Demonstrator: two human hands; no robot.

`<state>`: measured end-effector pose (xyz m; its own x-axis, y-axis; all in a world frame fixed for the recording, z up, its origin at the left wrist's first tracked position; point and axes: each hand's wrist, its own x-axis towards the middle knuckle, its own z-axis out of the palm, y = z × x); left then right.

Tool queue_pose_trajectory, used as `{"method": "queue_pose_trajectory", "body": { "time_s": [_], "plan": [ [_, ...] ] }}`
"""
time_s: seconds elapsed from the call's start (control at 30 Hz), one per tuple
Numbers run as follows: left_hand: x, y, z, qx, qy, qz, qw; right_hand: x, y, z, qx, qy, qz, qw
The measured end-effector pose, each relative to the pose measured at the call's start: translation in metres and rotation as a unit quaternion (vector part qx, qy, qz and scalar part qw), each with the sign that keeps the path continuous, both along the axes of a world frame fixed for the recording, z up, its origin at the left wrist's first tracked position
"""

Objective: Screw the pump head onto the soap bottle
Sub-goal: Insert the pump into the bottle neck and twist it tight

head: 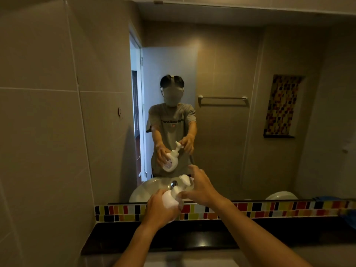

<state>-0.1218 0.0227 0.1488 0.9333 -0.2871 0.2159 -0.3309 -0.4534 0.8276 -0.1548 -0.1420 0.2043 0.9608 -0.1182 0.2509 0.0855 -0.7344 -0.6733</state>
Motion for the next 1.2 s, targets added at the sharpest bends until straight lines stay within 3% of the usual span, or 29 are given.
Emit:
{"method": "queue_pose_trajectory", "body": {
  "time_s": [0.1, 0.2, 0.33, 0.57, 0.73, 0.83, 0.97, 1.13, 1.2],
  "plan": [
    [-0.001, 0.0, -0.002, -0.044, 0.044, -0.029, 0.998, 0.004, 0.006, 0.0, 0.191, 0.093, -0.009, 0.977],
    [-0.005, -0.001, 0.001, -0.081, 0.069, -0.056, 0.993, 0.004, 0.015, -0.001, 0.278, 0.11, 0.002, 0.954],
    [-0.005, 0.0, 0.004, -0.109, 0.103, -0.098, 0.984, 0.004, 0.018, -0.001, 0.281, 0.106, 0.017, 0.954],
    [0.001, 0.016, 0.0, -0.115, 0.201, -0.155, 0.96, -0.003, 0.009, -0.001, 0.346, 0.208, 0.118, 0.907],
    [-0.011, -0.003, -0.003, -0.122, 0.13, -0.066, 0.982, 0.0, 0.016, -0.018, 0.285, 0.08, 0.006, 0.955],
    [-0.017, -0.014, 0.004, -0.128, 0.09, -0.019, 0.988, 0.003, 0.021, -0.026, 0.288, 0.023, -0.038, 0.957],
    [-0.012, -0.015, 0.009, -0.131, 0.089, 0.003, 0.987, -0.001, 0.017, -0.014, 0.292, 0.037, -0.053, 0.954],
    [-0.004, -0.011, 0.013, -0.137, 0.096, -0.021, 0.986, 0.005, 0.008, 0.0, 0.396, 0.086, -0.031, 0.914],
    [-0.005, -0.011, 0.013, -0.122, 0.086, -0.028, 0.988, 0.007, 0.011, 0.001, 0.396, 0.087, -0.013, 0.914]
  ]
}}
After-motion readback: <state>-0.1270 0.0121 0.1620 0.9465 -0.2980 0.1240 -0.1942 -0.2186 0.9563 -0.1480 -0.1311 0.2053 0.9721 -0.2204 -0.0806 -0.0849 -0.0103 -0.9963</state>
